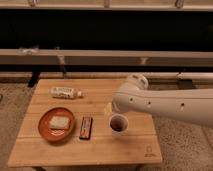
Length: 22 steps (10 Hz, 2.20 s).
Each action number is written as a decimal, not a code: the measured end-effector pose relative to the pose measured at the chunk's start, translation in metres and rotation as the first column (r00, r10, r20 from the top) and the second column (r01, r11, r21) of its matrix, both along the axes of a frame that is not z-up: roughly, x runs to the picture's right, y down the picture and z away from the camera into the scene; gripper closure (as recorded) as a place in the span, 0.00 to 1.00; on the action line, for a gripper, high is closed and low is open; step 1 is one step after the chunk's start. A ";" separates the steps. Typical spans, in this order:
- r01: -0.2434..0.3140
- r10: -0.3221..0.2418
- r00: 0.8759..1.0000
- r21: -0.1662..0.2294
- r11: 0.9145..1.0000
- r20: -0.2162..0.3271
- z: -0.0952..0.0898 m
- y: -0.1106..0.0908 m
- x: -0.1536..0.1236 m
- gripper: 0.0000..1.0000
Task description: Place the bottle in the ceramic bowl
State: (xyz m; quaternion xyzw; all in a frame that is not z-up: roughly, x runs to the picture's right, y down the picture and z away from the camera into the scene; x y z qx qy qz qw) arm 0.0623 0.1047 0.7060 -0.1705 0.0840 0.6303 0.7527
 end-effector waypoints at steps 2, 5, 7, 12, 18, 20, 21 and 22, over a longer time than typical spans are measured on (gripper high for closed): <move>0.000 0.000 1.000 0.000 1.000 0.000 0.000 0.000 0.000 0.20; 0.020 -0.020 1.000 -0.003 1.000 0.016 0.005 -0.004 -0.002 0.20; 0.061 -0.060 0.996 -0.013 0.998 0.058 0.019 -0.013 -0.018 0.20; 0.237 -0.228 0.945 -0.010 0.971 0.235 0.083 -0.061 -0.115 0.20; 0.494 -0.478 0.783 0.068 0.867 0.399 0.174 -0.092 -0.213 0.20; 0.551 -0.535 0.731 0.097 0.829 0.423 0.195 -0.094 -0.243 0.20; 0.578 -0.565 0.701 0.118 0.808 0.436 0.202 -0.096 -0.263 0.20; 0.602 -0.590 0.673 0.134 0.787 0.447 0.207 -0.096 -0.281 0.20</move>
